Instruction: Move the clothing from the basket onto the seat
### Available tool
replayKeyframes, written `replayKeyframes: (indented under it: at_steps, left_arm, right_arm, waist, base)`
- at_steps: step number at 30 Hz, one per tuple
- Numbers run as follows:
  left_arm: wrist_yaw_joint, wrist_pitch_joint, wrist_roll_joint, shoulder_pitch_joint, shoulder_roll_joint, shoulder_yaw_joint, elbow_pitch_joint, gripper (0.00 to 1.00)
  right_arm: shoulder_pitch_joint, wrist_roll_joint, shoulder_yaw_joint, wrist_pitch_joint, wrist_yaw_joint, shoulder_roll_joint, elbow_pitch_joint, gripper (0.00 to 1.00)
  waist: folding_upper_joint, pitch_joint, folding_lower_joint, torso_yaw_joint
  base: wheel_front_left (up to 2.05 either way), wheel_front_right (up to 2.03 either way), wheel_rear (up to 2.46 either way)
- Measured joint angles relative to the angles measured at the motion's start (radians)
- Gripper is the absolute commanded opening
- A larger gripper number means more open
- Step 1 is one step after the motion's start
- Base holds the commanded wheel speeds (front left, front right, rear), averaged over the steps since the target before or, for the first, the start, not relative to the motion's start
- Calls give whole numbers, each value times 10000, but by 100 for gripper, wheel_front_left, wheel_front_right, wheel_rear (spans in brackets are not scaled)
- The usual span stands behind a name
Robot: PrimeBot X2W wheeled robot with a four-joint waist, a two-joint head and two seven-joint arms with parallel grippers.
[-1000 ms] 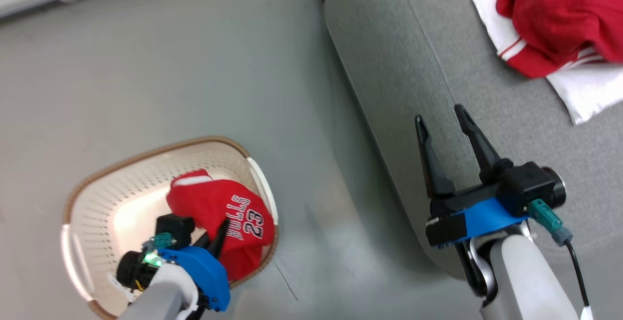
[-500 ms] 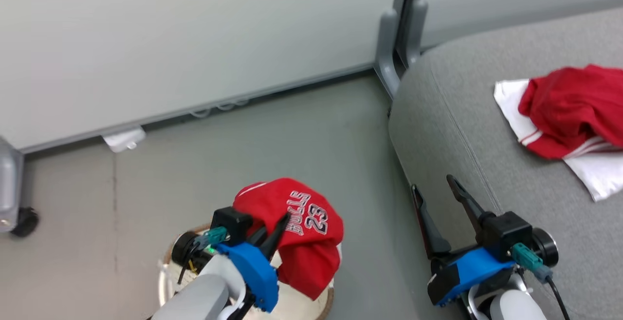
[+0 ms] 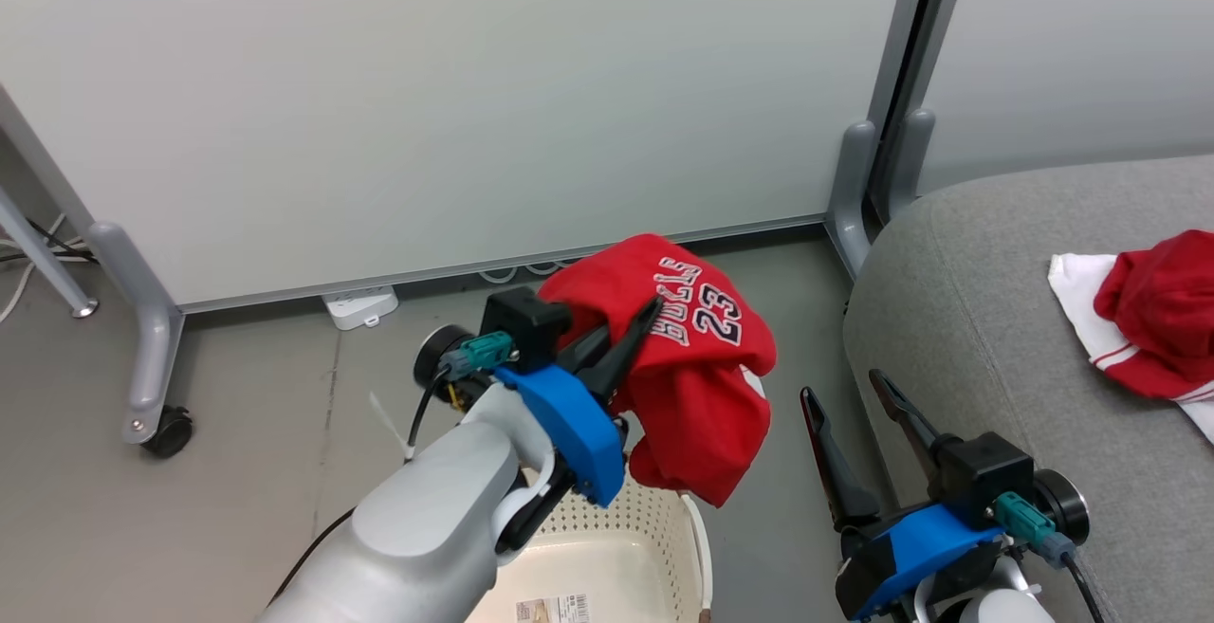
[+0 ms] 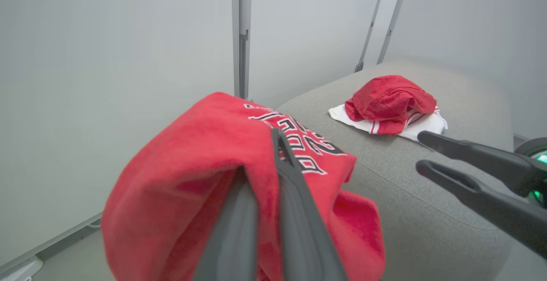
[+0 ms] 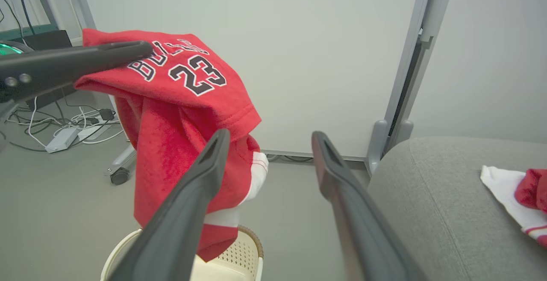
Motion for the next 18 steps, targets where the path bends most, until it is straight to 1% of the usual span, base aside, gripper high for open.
replayKeyframes:
  at_steps: [5,13,18]
  left_arm:
    - [0,90,-259,-430,-138,-303,-107,0]
    - [0,117,-541,-442,-188,-648,92,0]
    - [0,94,-656,-489,-201,-805,159,0]
  right_arm:
    - [35,23,107,77,0,0,-4,100]
    - [39,96,351,82,0,0,92,100]
    - [15,146,696,163,0,0,330,100]
  waist:
    - [0,-70,1,206]
    - [0,-40,1,221]
    - [0,-38,1,190]
  base:
    - [0,0,0]
    - [0,0,0]
    - [0,0,0]
